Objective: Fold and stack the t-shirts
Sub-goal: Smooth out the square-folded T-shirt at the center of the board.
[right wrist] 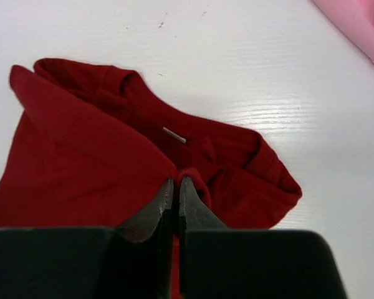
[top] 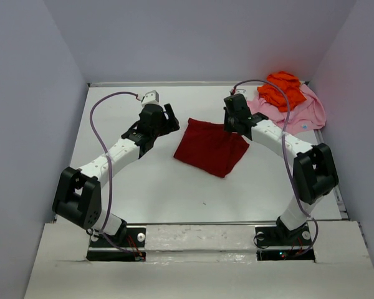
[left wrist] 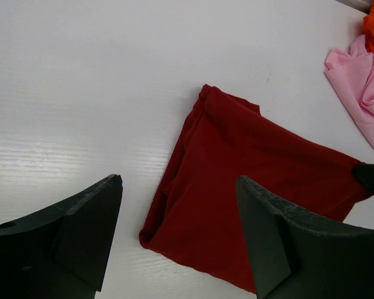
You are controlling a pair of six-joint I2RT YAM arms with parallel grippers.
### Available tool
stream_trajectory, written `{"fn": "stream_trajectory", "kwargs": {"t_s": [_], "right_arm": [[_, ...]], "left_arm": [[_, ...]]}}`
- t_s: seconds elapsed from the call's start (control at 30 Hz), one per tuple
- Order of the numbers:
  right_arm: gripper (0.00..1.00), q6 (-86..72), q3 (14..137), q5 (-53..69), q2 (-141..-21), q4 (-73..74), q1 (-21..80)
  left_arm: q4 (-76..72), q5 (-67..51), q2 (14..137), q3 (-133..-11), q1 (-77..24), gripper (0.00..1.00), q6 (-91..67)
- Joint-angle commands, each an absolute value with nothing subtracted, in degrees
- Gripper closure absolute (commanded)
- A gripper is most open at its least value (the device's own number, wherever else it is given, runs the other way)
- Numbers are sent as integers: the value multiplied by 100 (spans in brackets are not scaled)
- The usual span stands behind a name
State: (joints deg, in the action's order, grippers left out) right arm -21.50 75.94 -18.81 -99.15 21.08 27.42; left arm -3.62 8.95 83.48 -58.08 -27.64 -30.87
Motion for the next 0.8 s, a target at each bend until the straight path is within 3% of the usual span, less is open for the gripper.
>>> {"fn": "stream_trajectory", "kwargs": {"t_s": [0.0, 0.43, 0.77], "right_arm": [[100, -2320, 7497, -1846, -9387, 2635, 2654], [100, -2610, 6179, -1714, -8192, 3191, 2654], [100, -2804, 6275, -2188, -9289, 2786, 2654]], "left_arm": [[-536, 853, 8244, -5862, -2804, 18, -3059], [-431, 782, 8235, -6073, -2795, 18, -3059], [-475, 729, 8315, -6082, -2892, 18, -3076]]}}
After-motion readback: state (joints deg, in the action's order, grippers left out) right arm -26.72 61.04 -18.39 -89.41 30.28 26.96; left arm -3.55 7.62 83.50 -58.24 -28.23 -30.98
